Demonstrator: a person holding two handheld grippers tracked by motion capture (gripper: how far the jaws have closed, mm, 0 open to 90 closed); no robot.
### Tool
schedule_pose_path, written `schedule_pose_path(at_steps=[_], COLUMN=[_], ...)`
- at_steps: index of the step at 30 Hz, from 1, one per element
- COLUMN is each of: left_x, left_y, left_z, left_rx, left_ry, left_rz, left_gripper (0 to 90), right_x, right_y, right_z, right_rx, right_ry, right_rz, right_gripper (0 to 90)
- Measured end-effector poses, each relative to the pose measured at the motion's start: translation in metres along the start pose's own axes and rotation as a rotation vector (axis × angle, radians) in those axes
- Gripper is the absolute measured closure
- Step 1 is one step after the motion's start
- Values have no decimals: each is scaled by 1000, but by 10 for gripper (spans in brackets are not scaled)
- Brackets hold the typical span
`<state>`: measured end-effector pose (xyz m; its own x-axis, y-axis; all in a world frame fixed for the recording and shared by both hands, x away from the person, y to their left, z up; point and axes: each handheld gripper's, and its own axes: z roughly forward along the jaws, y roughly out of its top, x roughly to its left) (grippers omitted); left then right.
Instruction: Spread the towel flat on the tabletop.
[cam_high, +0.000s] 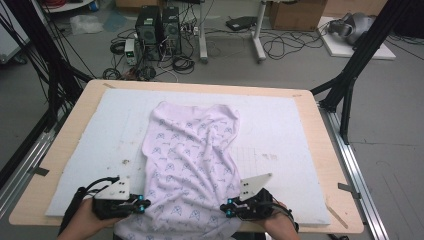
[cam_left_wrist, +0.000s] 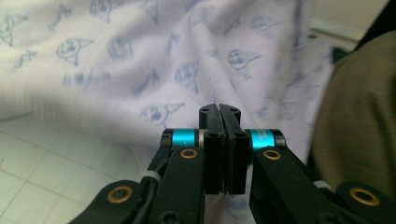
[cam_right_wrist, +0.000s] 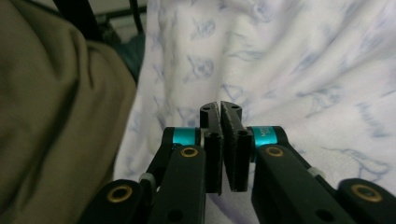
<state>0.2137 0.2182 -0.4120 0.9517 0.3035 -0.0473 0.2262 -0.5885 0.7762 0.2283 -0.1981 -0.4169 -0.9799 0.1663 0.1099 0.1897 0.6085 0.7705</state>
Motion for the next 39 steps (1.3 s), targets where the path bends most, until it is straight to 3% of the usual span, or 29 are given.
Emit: schedule_pose_path(at_steps=[2, 4, 5, 7, 10, 11, 12, 15, 16, 18, 24, 26, 28, 29, 31, 34, 36, 39], left_x=[5, 14, 19, 29, 40, 42, 42, 43, 42, 39, 29, 27, 27, 29, 35, 48, 59, 73], left_y=[5, 9, 10, 11, 8, 6, 4, 3, 2, 0, -10, -11, -8, -6, -2, 4, 6, 6], left_z=[-2, 3, 8, 20, 39, 45, 45, 41, 40, 36, 11, 4, 0, 0, 3, 16, 27, 39], left_rx=[3, -6, -4, 24, 79, 98, 76, 85, 95, 93, 59, 41, 25, 18, 13, 29, 47, 67], left_ry=[37, 65, 71, 74, 82, 74, 77, 66, 61, 56, 78, 62, 84, 91, 102, 138, 167, 178], left_rz=[1, -15, -21, -34, -43, -49, -46, -40, -32, -38, -54, -56, -62, -65, -68, -81, -98, -129], left_gripper=[718, 596, 578, 552, 553, 595, 642, 869, 878, 883, 883, 874, 704, 666, 630, 590, 569, 600], right_x=[-4, -15, -20, -33, -42, -43, -44, -46, -47, -48, -38, -31, -27, -29, -36, -46, -54, -66], right_y=[2, 0, -1, -5, -10, -10, -11, -12, -12, -12, -13, -13, -12, -11, -11, -11, -12, -12], right_z=[-8, -11, -10, -6, 4, 8, 11, 11, 10, 9, -1, -8, -16, -19, -23, -15, -8, -1], right_rx=[16, 31, 28, 39, 92, 114, 146, 133, 134, 131, 121, 103, 74, 53, 34, 76, 90, 112], right_ry=[-79, -125, -161, -168, -198, -200, -205, -194, -185, -166, -143, -129, -132, -145, -188, -249, -273, -308], right_rz=[1, 38, 60, 87, 100, 102, 88, 75, 66, 78, 82, 67, 73, 86, 112, 121, 137, 161], right_gripper=[758, 690, 655, 651, 628, 634, 643, 796, 873, 879, 884, 882, 836, 806, 740, 652, 632, 643])
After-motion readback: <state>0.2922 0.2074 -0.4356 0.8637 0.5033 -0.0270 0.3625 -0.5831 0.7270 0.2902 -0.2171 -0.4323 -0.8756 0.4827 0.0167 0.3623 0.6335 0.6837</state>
